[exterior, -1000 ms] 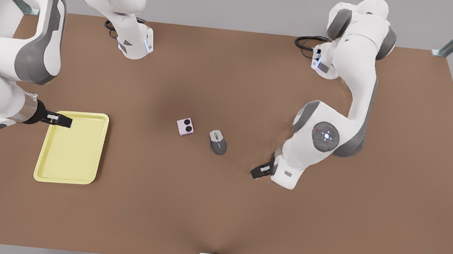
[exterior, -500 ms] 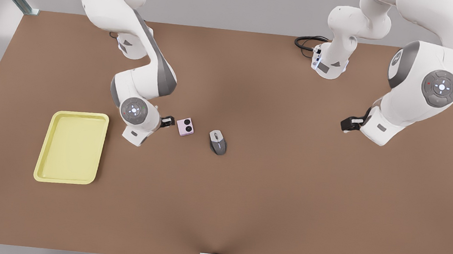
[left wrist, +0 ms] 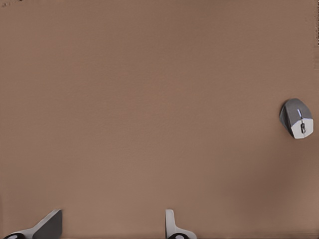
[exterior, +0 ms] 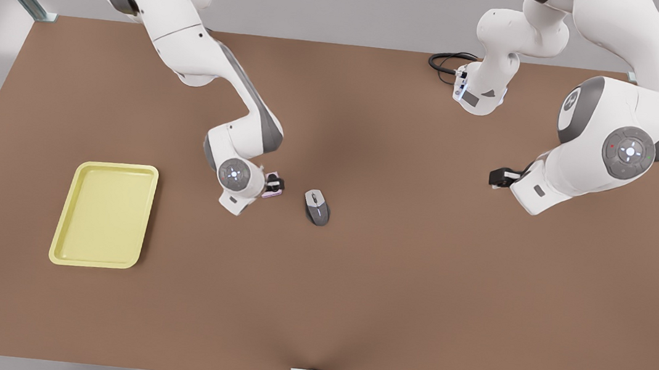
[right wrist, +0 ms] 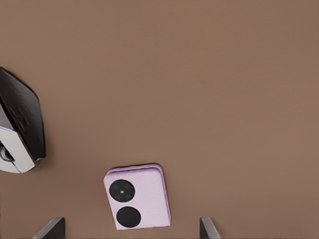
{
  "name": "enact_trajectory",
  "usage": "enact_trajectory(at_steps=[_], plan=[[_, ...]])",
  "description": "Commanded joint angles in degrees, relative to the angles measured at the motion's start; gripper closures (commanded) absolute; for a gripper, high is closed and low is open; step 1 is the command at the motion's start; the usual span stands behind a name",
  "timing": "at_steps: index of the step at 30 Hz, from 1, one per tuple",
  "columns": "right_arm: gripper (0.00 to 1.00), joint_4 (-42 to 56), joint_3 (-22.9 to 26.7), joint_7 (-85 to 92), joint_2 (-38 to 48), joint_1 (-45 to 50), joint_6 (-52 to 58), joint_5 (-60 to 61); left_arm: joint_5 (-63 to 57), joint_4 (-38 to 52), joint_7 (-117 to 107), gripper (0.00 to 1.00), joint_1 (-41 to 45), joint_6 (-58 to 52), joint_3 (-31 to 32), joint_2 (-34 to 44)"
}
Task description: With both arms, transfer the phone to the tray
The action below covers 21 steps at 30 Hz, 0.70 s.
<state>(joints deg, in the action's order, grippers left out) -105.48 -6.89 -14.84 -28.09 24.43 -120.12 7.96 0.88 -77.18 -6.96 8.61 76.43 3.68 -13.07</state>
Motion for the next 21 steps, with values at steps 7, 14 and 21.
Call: enact_trajectory(at_steps=[7,14,21], plan=[[0.0,-9.1,0.0,23.2,-0.5,-1.1,-23.7,2.5,-0.1,0.1,9.7,0.0,0.0,0.3,0.0,-0.3],[0.0,-9.0,-0.1,26.2,-1.9,0.9,-25.2,-1.1,-0.2,0.2,9.7,0.0,0.0,0.4,0.0,-0.7],[0.0,-11.4,-0.1,24.9,-0.9,2.4,-25.1,-2.3,0.0,1.2,9.7,0.0,0.0,0.3,2.4,-0.3]])
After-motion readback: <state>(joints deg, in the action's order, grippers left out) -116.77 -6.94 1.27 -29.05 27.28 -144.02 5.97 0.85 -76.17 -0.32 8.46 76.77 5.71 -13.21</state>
